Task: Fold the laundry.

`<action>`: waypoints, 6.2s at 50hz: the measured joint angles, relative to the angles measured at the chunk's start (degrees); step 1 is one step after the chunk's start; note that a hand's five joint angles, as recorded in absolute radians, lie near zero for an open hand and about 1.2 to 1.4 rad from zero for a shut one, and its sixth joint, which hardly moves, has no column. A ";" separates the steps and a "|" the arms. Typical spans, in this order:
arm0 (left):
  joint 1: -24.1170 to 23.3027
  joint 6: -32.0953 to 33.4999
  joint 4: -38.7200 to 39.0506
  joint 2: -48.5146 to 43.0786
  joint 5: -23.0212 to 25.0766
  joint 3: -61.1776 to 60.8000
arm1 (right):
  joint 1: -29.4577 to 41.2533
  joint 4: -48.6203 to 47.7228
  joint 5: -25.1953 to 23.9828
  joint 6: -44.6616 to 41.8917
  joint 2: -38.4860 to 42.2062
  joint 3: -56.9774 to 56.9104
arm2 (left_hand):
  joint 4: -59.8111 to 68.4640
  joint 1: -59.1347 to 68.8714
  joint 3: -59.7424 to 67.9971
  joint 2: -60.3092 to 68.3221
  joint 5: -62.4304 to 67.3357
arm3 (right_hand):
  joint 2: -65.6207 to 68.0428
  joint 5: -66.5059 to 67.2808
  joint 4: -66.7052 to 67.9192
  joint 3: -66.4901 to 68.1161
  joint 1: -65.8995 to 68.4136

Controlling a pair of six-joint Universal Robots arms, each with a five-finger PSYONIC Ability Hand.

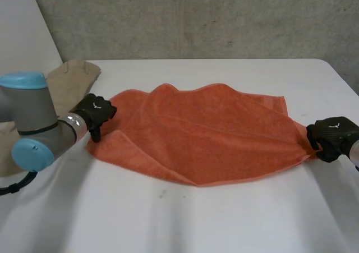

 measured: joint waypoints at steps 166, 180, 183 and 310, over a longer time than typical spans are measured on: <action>-3.79 -26.73 -7.31 44.30 -10.80 -18.47 | -1.27 29.88 -3.79 -4.77 -24.84 -21.33 | 39.34 35.02 39.13 39.44 35.09 | 0.32 -0.24 0.04 0.00 1.54; -6.17 -13.93 -8.48 27.27 -11.15 -18.84 | 5.55 39.65 8.96 -18.67 -3.56 -27.03 | 39.33 35.02 39.13 39.45 35.09 | 0.33 -0.23 0.04 0.00 1.54; -7.09 -13.48 -7.62 21.25 -11.29 -12.93 | 8.01 36.83 12.78 -19.48 2.21 -30.65 | 39.34 35.03 39.14 39.45 35.09 | 0.33 -0.23 0.04 0.00 1.54; -3.37 -5.18 -4.01 31.14 -15.36 -35.81 | -4.33 38.19 3.52 -21.65 2.41 -20.39 | 39.34 35.03 39.25 39.55 35.09 | 0.42 0.07 0.07 0.01 1.81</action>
